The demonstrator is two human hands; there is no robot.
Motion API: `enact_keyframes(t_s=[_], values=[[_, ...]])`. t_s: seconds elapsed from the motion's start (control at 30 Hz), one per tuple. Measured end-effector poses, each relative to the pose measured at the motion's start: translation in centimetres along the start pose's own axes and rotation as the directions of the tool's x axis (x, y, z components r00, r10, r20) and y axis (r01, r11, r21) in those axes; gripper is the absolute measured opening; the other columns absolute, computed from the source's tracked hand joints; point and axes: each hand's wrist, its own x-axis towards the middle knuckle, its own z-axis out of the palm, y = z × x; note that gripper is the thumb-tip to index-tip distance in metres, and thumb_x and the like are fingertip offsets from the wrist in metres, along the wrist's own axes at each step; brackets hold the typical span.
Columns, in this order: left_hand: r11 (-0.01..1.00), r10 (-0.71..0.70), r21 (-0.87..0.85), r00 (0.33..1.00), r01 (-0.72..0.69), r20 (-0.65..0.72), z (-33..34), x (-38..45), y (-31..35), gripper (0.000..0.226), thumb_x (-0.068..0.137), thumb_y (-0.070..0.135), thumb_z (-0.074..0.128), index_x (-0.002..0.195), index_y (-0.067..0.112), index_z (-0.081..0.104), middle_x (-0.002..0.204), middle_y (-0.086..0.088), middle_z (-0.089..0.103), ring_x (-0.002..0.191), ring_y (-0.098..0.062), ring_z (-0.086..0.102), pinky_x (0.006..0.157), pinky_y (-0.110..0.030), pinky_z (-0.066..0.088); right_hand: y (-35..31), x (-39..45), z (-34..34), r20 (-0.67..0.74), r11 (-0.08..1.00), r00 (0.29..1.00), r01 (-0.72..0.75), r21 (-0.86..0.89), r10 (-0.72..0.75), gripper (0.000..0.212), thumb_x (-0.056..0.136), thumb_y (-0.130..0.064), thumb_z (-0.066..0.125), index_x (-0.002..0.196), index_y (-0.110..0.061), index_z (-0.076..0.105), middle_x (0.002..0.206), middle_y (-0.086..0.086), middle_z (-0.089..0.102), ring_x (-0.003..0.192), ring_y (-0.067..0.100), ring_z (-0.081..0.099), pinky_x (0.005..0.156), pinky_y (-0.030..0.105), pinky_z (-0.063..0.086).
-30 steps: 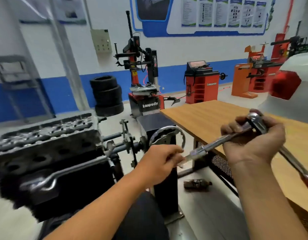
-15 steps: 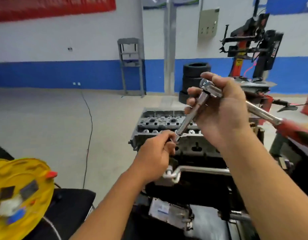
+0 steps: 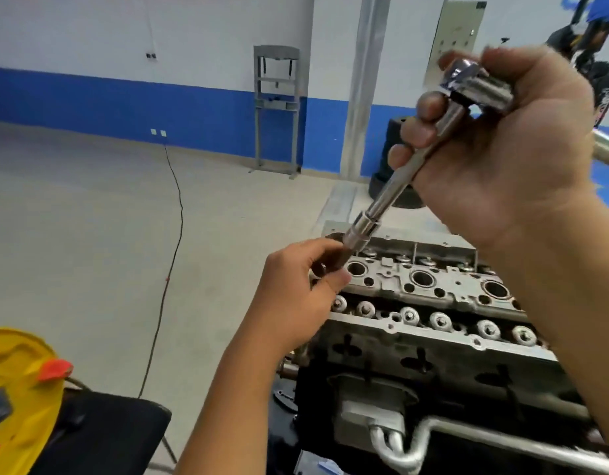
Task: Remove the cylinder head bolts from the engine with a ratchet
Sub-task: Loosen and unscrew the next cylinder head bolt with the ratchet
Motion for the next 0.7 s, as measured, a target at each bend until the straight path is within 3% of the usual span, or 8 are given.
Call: enact_keyframes(t_s=[0.07,0.17,0.23,0.3,0.47,0.57,0.7], values=[[0.998,0.009,0.060,0.999,-0.012,0.038,0.3,0.1,0.0,0.029,0.086,0.022,0.083,0.108,0.041,0.074,0.091,0.027,0.065,0.092,0.005,0.058,0.077,-0.006,0.041,0.0,0.0,-0.6,0.031,0.999,0.999,-0.017,-0.039,0.018,0.022,0.081,-0.030,0.055,0.093,-0.013,0.062,0.072,0.006,0.052,0.061,0.021,0.045,0.063,0.035,0.043],[0.986,0.042,0.157,0.992,-0.061,0.123,0.4,0.5,0.7,0.024,0.085,0.031,0.083,0.102,0.044,0.074,0.088,0.030,0.066,0.093,0.002,0.055,0.084,-0.027,0.045,-0.1,-0.1,-0.9,0.062,0.991,0.997,-0.033,-0.127,0.041,0.023,0.077,-0.028,0.059,0.094,-0.013,0.062,0.070,0.006,0.052,0.061,0.021,0.043,0.062,0.037,0.041],[0.982,0.026,0.182,0.984,-0.059,0.179,0.6,0.6,1.1,0.026,0.086,0.032,0.080,0.102,0.047,0.068,0.096,0.037,0.061,0.095,0.001,0.055,0.090,-0.039,0.048,0.0,-0.3,-1.0,0.080,0.985,0.996,-0.031,-0.171,0.046,0.016,0.087,-0.024,0.056,0.095,-0.012,0.061,0.068,0.006,0.053,0.061,0.021,0.042,0.062,0.037,0.041],[0.977,0.006,0.207,0.982,-0.045,0.188,0.7,0.6,1.2,0.017,0.088,0.029,0.079,0.093,0.042,0.070,0.085,0.028,0.062,0.095,-0.001,0.054,0.093,-0.044,0.048,0.4,-0.3,-0.8,0.088,0.986,0.995,-0.025,-0.163,0.040,0.015,0.094,-0.022,0.052,0.097,-0.011,0.060,0.068,0.007,0.053,0.060,0.022,0.041,0.061,0.035,0.041],[0.965,0.053,0.253,0.996,-0.069,0.072,-0.2,0.5,0.6,0.028,0.093,0.016,0.073,0.088,0.043,0.065,0.088,0.021,0.065,0.096,0.002,0.052,0.076,-0.014,0.038,1.8,-0.2,0.0,0.116,0.990,0.993,0.008,-0.142,0.008,0.019,0.091,-0.021,0.054,0.105,-0.007,0.056,0.068,0.008,0.054,0.060,0.021,0.042,0.061,0.035,0.039],[1.000,0.013,0.002,0.999,-0.013,0.035,-0.7,0.1,0.0,0.024,0.099,0.016,0.064,0.093,0.037,0.073,0.087,0.018,0.069,0.077,-0.001,0.063,0.065,-0.011,0.046,1.9,-0.1,0.2,0.122,0.991,0.993,0.022,-0.133,-0.005,0.023,0.086,-0.022,0.056,0.103,-0.008,0.058,0.067,0.008,0.054,0.059,0.022,0.042,0.061,0.034,0.039],[0.969,-0.035,-0.243,0.999,0.041,0.027,-1.4,-0.3,-0.1,0.022,0.098,0.049,0.056,0.105,0.038,0.075,0.090,0.008,0.074,0.071,-0.009,0.066,0.067,-0.020,0.054,1.7,0.0,0.6,0.107,0.991,0.994,0.025,-0.132,-0.010,0.026,0.081,-0.024,0.058,0.102,-0.009,0.059,0.067,0.008,0.054,0.058,0.022,0.041,0.060,0.034,0.040]])
